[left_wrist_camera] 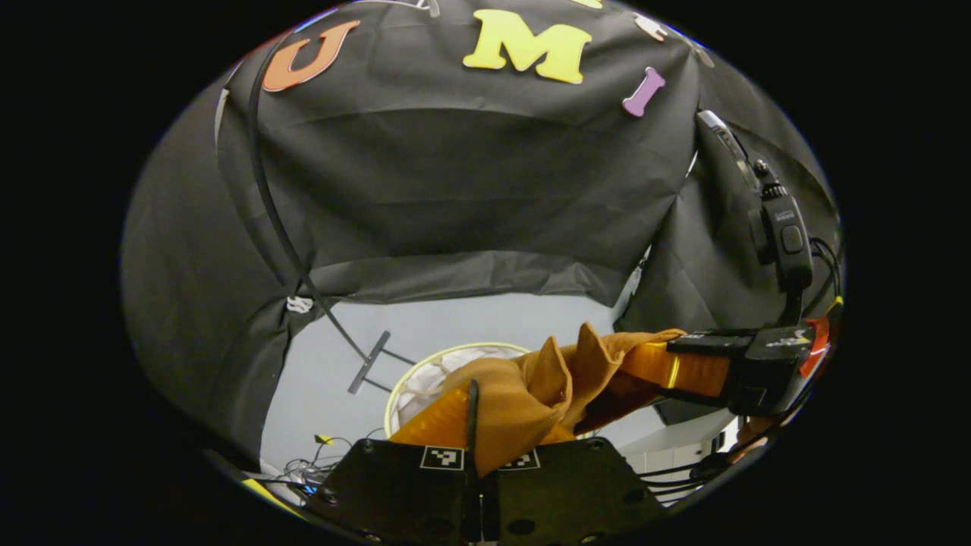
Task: Grasp the clothes on the hanger with both hands and then place them into the laundry hamper below.
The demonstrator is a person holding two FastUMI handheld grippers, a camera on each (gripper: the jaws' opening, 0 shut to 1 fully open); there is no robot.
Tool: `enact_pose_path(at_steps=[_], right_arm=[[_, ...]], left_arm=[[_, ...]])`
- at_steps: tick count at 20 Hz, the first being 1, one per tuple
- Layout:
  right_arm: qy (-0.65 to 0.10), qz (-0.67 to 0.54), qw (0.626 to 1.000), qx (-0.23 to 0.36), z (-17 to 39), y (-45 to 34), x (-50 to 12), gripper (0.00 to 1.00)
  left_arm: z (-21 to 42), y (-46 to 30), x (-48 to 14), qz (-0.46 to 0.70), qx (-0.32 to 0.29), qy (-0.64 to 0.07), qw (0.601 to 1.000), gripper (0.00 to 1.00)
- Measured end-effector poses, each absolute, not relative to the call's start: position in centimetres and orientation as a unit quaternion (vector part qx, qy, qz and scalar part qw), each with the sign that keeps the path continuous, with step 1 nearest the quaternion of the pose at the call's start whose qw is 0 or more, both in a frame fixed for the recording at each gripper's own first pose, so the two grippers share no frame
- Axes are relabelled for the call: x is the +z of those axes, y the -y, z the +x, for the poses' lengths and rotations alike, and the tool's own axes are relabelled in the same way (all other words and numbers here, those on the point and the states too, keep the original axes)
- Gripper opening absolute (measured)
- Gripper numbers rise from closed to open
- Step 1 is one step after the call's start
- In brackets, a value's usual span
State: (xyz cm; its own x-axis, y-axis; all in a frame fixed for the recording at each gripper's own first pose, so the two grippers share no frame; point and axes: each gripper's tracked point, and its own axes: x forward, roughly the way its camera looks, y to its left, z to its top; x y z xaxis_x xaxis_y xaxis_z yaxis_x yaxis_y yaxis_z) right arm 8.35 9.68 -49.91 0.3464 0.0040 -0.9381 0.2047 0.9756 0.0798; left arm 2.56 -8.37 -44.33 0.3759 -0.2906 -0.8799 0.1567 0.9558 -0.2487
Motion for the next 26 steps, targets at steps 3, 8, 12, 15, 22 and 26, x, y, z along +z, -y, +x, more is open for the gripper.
enact_pose_path(at_steps=[3,8,12,15,22,26], right_arm=[[-0.581,0.099,0.804,-0.078,7.4,-9.7,-49.9,0.07],[-0.568,0.106,0.813,-0.075,6.6,-8.6,-48.2,0.20],[-0.558,0.100,0.821,-0.066,4.8,-7.0,-46.2,0.37],[-0.538,0.082,0.837,-0.064,3.1,-4.6,-43.6,0.50],[-0.421,0.044,0.904,-0.064,-1.7,1.6,-31.8,0.63],[-0.312,0.011,0.949,-0.045,-5.1,3.7,-22.1,0.66]], left_arm=[[1.8,8.1,-45.2,-0.056,-0.124,-0.574,0.808,0.10],[1.8,8.3,-44.8,-0.063,-0.118,-0.572,0.809,0.07],[-0.1,9.1,-43.7,-0.068,-0.106,-0.582,0.804,0.51],[-2.1,9.2,-42.3,-0.069,-0.091,-0.582,0.805,0.72],[-3.8,9.1,-33.5,-0.068,-0.035,-0.514,0.854,0.94],[-5.0,9.4,-24.4,-0.061,-0.008,-0.410,0.910,0.94]])
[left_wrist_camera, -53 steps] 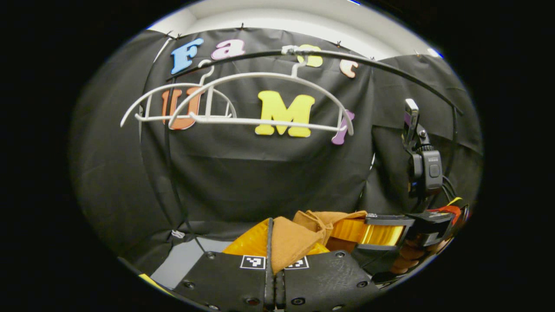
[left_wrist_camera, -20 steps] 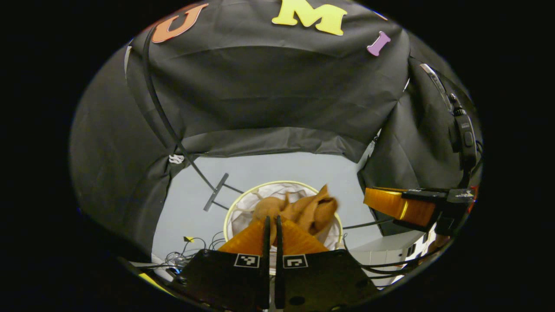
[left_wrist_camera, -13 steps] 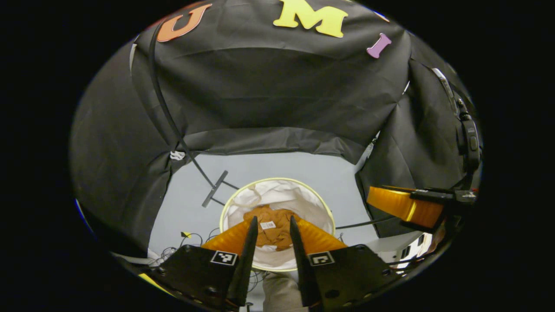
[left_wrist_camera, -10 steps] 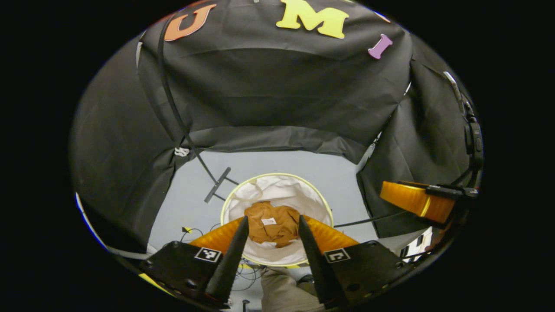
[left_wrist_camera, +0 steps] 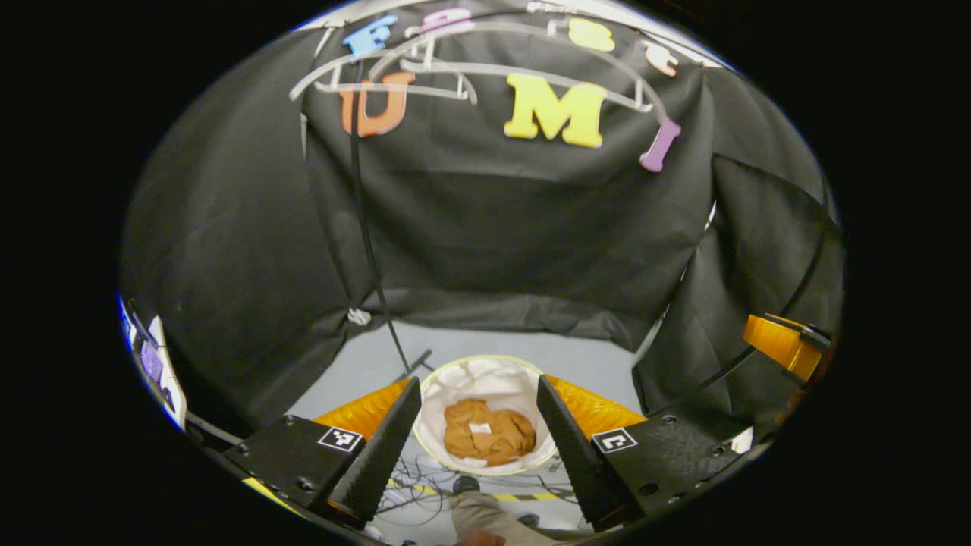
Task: Grasp the clothes on the hanger with both hands and then place them into the laundry hamper below.
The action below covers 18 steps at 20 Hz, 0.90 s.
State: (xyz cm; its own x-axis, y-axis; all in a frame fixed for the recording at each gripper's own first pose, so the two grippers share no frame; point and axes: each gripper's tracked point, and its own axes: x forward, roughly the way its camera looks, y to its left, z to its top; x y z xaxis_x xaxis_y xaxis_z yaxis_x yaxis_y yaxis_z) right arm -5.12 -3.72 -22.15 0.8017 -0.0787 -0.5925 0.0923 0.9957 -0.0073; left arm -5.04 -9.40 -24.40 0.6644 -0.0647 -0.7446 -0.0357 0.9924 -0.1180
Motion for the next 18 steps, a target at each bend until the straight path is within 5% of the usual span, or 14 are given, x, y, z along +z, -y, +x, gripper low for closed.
enact_pose_path(at_steps=[2,6,13,18], right_arm=[[-0.263,-0.002,0.964,-0.030,-6.8,4.7,-18.7,0.77],[-0.186,0.012,0.982,0.006,-10.1,4.9,-12.2,0.84],[-0.079,0.024,0.997,0.004,-13.4,7.8,-1.6,0.86],[-0.029,-0.002,0.999,-0.026,-15.1,7.8,1.1,0.86]], left_arm=[[-6.2,9.5,-19.3,-0.052,-0.003,-0.354,0.934,0.94],[-8.6,10.0,-9.4,-0.041,-0.008,-0.258,0.965,0.90],[-10.6,8.8,4.5,-0.020,-0.025,-0.087,0.996,0.95],[-10.3,6.9,7.8,-0.010,-0.017,-0.041,0.999,0.99]])
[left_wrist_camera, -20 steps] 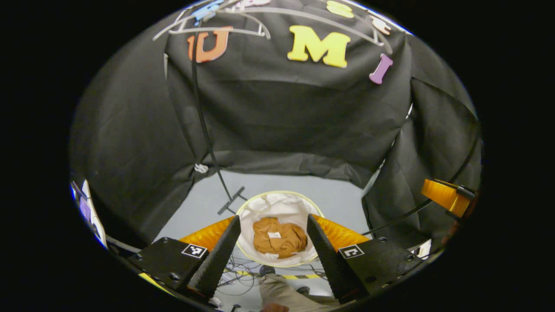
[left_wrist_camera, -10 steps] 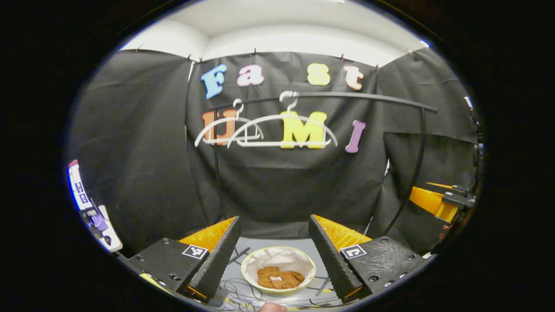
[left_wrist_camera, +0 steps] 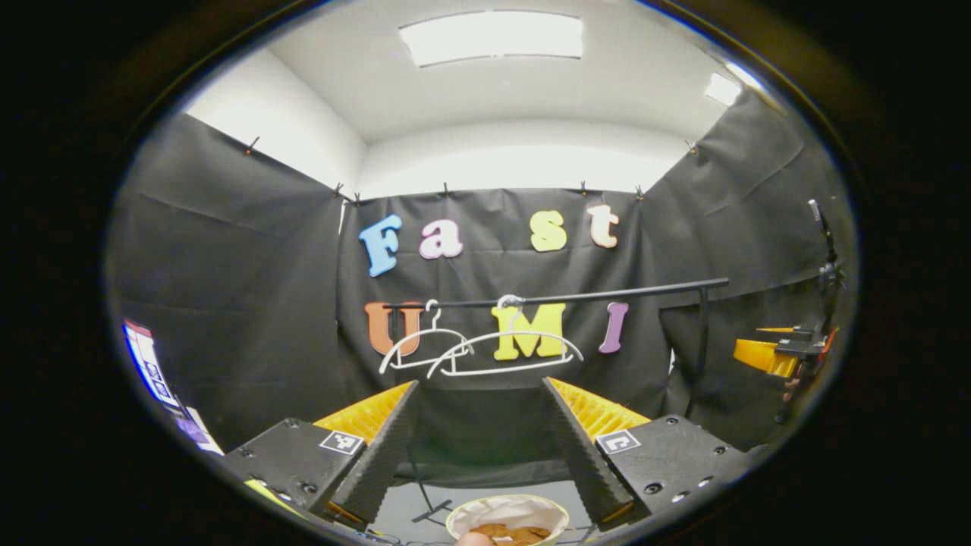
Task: Grasp the clothes on the hanger with both hands and then place them into the laundry hamper below.
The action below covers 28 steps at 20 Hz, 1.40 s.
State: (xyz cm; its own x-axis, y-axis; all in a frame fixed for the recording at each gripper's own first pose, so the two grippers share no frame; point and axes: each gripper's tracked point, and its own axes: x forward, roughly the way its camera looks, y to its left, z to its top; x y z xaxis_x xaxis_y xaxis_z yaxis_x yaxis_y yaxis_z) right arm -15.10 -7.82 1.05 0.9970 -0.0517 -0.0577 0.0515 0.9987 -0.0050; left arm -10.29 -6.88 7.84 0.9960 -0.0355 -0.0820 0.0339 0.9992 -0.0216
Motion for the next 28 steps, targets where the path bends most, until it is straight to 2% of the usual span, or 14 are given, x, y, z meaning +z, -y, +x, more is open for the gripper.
enact_pose_path(at_steps=[11,18,23,27,28], right_arm=[[0.023,-0.024,0.999,-0.007,-15.1,3.1,3.5,0.87],[0.038,-0.043,0.997,-0.056,-15.0,4.4,4.7,0.87],[0.057,-0.061,0.992,-0.099,-15.5,5.0,6.0,0.85],[0.056,-0.072,0.988,-0.127,-17.1,4.4,6.2,0.87],[0.055,-0.075,0.987,-0.130,-17.8,4.2,6.0,0.87]], left_arm=[[-9.4,2.4,9.9,-0.026,-0.027,0.004,0.999,1.00],[-8.0,-0.2,10.5,-0.022,-0.028,0.032,0.999,1.00],[-6.5,-2.3,9.6,-0.027,-0.030,0.052,0.998,1.00],[-5.1,-3.9,8.0,-0.035,-0.040,0.050,0.997,1.00],[-4.9,-4.1,7.6,-0.036,-0.042,0.048,0.997,0.96]])
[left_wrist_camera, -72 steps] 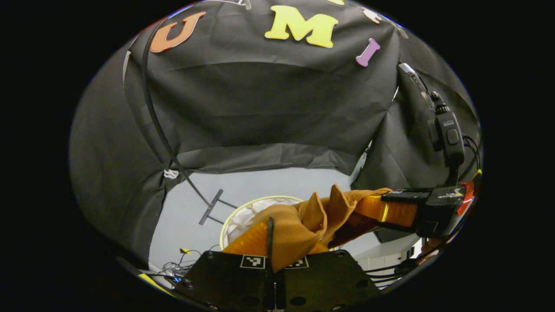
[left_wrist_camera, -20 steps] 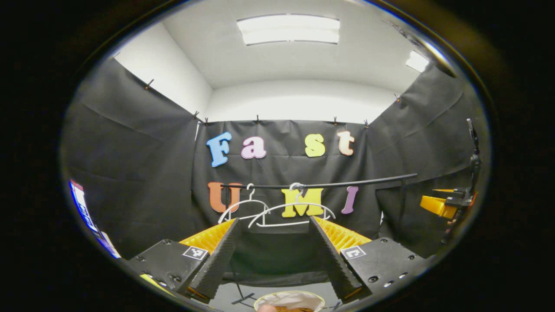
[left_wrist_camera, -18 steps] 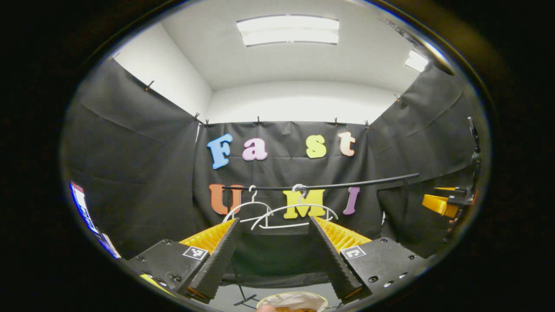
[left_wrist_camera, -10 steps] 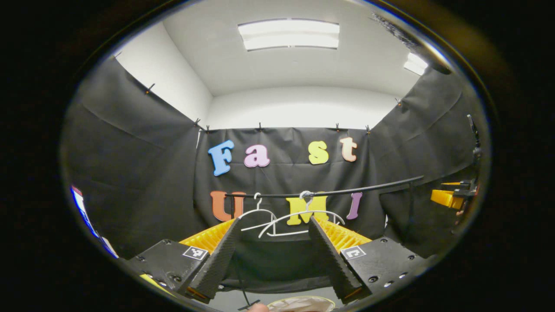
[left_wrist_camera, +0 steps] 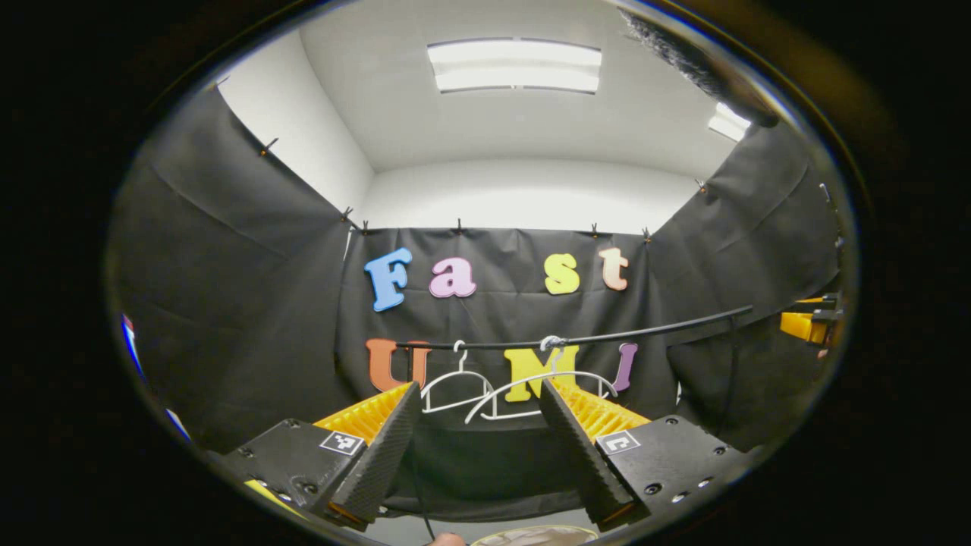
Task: Grasp the clothes on the hanger with both hands and then place them into the laundry hamper below.
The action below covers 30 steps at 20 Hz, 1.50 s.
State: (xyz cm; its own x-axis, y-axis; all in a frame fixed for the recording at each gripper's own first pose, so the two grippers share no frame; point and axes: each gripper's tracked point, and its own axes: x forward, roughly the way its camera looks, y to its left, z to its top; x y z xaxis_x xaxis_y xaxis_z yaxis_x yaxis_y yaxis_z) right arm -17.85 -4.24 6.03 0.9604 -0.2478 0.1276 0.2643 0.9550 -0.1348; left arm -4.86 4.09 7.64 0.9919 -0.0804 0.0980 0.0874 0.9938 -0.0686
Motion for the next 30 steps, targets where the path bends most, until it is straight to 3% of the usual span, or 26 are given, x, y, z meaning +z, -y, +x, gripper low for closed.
enact_pose_path(at_steps=[5,9,17,19,24,25,28,29,30], right_arm=[[0.047,-0.074,0.989,-0.119,-17.4,2.7,5.3,0.86],[0.044,-0.066,0.991,-0.104,-17.0,2.0,5.1,0.94],[0.045,-0.060,0.994,-0.075,-17.0,1.6,5.2,0.90],[0.049,-0.059,0.995,-0.068,-17.0,1.9,5.3,0.94],[0.057,-0.043,0.997,-0.029,-16.3,1.8,5.1,0.94],[0.059,-0.041,0.997,-0.022,-15.9,1.7,5.3,0.89],[0.060,-0.026,0.998,0.002,-14.9,0.8,5.7,0.89],[0.064,-0.022,0.998,0.010,-14.7,0.4,6.0,0.94],[0.065,-0.019,0.998,0.015,-14.5,0.3,6.1,0.94]], left_arm=[[-5.3,-3.5,6.3,-0.035,-0.054,0.037,0.997,1.00],[-6.3,-3.0,6.1,-0.025,-0.053,0.030,0.998,1.00],[-8.0,-3.7,6.1,-0.017,-0.028,0.020,0.999,1.00],[-8.2,-2.9,6.2,-0.020,-0.023,0.018,0.999,1.00],[-8.7,0.4,6.2,-0.008,-0.025,0.006,1.000,1.00],[-9.0,0.8,6.3,-0.006,-0.024,0.006,1.000,1.00],[-9.9,1.6,6.5,-0.003,-0.019,0.003,1.000,1.00],[-10.2,1.5,6.9,-0.001,-0.014,0.005,1.000,1.00],[-10.5,1.5,7.1,0.001,-0.010,0.006,1.000,0.96]])
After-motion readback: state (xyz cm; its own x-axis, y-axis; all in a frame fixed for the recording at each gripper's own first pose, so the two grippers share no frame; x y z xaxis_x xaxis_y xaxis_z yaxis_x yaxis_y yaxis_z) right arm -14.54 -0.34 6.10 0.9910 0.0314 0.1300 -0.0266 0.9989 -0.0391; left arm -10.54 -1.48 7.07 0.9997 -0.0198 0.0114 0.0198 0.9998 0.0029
